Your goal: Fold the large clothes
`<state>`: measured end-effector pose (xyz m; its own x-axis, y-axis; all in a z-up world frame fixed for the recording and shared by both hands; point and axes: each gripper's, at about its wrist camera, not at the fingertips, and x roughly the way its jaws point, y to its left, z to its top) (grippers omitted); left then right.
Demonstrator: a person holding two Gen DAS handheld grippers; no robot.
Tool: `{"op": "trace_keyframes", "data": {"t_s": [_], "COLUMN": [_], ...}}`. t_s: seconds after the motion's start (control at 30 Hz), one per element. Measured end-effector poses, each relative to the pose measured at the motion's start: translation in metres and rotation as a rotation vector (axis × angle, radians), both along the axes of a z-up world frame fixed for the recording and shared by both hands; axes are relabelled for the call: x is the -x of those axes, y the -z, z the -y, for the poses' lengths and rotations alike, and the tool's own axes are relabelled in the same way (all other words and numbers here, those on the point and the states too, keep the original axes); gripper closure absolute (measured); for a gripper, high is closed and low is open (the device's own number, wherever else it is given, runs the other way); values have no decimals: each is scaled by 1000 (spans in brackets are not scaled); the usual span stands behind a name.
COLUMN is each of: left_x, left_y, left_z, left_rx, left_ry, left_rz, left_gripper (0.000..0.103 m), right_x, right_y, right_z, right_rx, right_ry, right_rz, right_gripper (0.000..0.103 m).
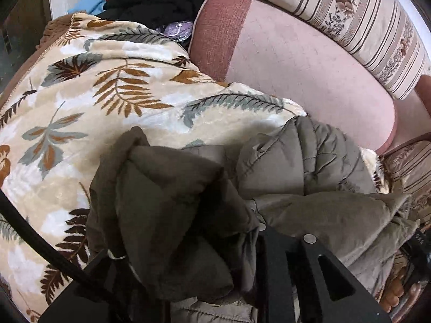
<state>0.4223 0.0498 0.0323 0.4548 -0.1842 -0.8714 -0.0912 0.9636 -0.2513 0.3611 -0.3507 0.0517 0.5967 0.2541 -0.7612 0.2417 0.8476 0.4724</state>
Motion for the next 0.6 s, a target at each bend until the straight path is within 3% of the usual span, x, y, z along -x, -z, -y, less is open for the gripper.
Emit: {"op": "trace_keyframes", "data": {"t_s": [0.07, 0.13, 0.17, 0.2, 0.23, 0.37, 0.4, 0.5, 0.6], "left_x": [11, 24, 35, 42, 50, 59, 62, 70, 68], "left_y": [-12, -24, -32, -39, -46, -63, -67, -72, -64], "left_z": [-6, -15, -21, -24, -27, -18, -13, 11, 32], "left_rx": [69, 169, 213, 228, 246, 259, 240, 133, 56], "left_ry": [8, 20, 12, -1, -9, 27, 37, 90, 136], "left_rz": [32, 82, 125, 155, 183, 189, 199, 224, 213], "left_gripper": [72, 48, 31, 25, 24, 24, 24, 24, 24], "right_x": [9, 21, 25, 30, 32, 39, 43, 52, 58], "right_y": [-10, -22, -26, -33, -38, -53, -56, -66, -77], "right_z": [6, 8, 6, 4, 2, -9, -11, -18, -33], "right_rx": [-42, -71, -79, -82, -75, -16, -16, 43, 207], "right_ry": [10, -1, -8, -20, -25, -37, -37, -61, -71], "right_rz": [37, 87, 104, 131, 147, 180, 193, 250, 279], "right_gripper": [62, 49, 44, 36, 31, 27, 26, 6, 6]}}
